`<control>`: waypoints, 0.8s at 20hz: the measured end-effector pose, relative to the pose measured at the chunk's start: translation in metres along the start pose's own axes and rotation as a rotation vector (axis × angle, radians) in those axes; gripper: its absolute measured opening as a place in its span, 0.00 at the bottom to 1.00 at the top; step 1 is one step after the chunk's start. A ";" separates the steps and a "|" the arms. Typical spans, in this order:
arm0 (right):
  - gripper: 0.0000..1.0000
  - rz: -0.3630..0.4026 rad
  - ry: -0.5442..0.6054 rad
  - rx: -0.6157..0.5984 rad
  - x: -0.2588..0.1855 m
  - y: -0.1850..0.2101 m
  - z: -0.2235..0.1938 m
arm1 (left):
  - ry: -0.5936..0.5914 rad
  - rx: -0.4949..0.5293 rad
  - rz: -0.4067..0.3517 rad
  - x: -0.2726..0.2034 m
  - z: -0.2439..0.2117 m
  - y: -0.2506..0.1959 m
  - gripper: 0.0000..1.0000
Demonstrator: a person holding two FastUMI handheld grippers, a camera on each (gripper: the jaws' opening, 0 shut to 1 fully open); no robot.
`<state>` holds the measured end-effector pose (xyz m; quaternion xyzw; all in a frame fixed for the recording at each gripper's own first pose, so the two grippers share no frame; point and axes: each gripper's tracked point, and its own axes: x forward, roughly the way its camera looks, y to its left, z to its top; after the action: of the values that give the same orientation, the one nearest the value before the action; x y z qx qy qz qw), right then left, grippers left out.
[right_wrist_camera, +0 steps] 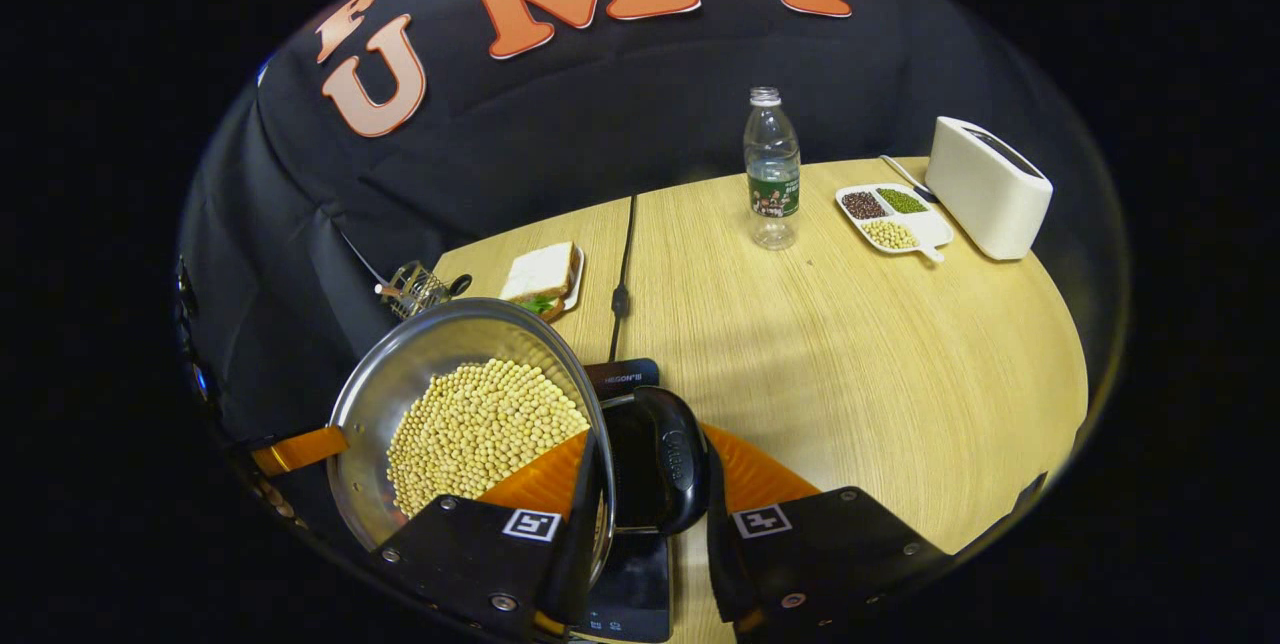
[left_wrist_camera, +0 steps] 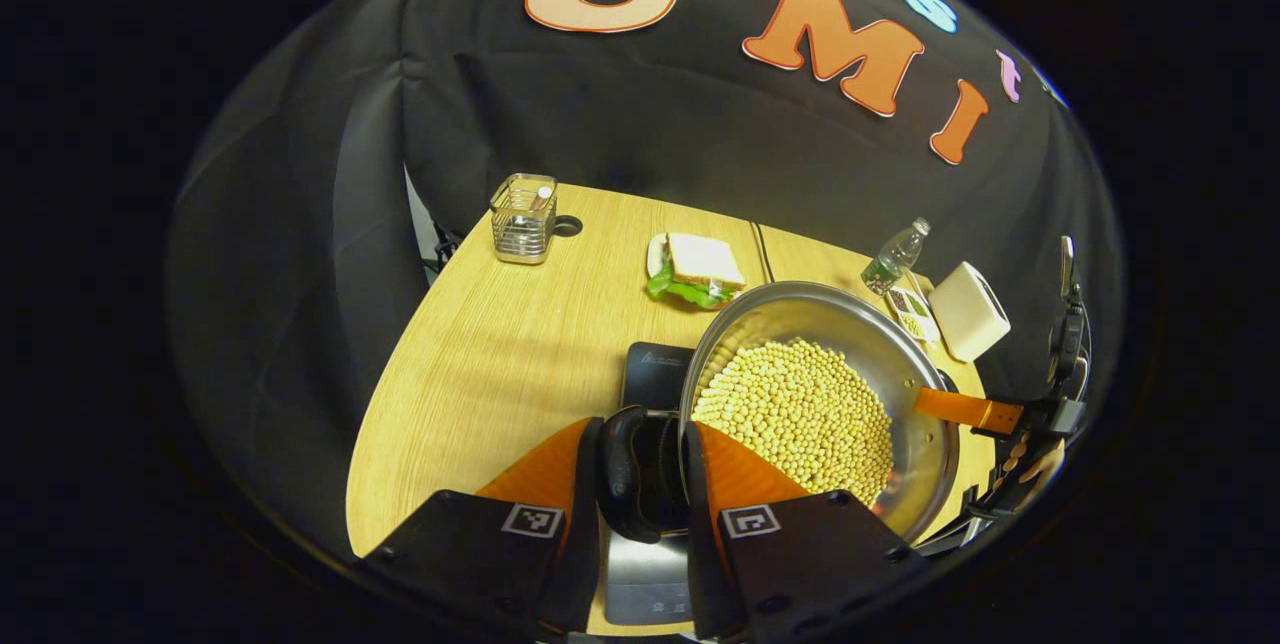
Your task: First push the handle of the pot to place it horizontally, then grasp the pot with both hands and set it on the induction cooktop.
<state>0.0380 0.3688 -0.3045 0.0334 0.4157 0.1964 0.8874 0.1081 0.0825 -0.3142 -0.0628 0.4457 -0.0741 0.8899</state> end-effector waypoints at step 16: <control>0.60 -0.021 0.074 0.018 0.008 0.003 -0.050 | 0.028 0.055 -0.009 0.019 -0.044 0.021 0.55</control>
<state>0.0038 0.3689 -0.3426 0.0296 0.4504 0.1845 0.8730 0.0859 0.0978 -0.3587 -0.0393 0.4557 -0.0911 0.8846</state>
